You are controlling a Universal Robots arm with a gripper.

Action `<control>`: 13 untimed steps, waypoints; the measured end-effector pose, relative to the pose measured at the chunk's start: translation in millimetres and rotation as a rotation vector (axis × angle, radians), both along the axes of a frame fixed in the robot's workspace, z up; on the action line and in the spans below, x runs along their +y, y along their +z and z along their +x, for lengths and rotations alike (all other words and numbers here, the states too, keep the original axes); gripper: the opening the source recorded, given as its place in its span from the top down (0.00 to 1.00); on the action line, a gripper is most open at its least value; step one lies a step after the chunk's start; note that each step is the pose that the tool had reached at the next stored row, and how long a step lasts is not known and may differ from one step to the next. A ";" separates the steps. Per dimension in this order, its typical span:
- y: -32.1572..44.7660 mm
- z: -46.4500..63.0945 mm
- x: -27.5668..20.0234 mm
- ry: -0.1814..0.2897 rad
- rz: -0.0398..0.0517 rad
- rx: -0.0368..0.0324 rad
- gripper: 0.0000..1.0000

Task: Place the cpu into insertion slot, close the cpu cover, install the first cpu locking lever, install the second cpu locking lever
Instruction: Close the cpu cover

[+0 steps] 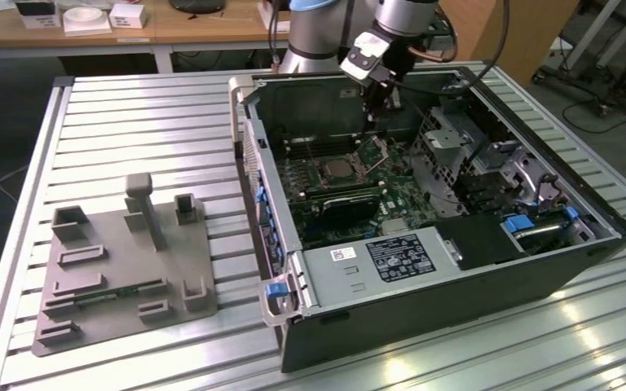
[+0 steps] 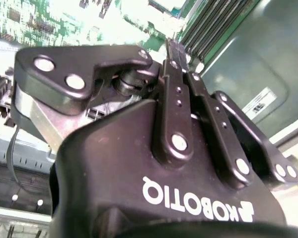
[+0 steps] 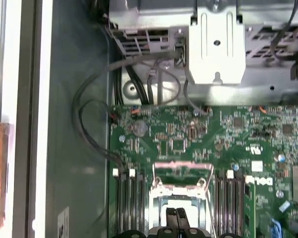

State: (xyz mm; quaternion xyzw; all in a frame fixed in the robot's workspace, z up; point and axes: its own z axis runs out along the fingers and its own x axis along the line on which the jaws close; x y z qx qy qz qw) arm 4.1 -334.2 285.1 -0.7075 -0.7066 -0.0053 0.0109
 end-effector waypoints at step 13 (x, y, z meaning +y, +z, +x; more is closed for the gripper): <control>-2.6 23.9 0.0 0.000 -0.0001 0.0000 0.90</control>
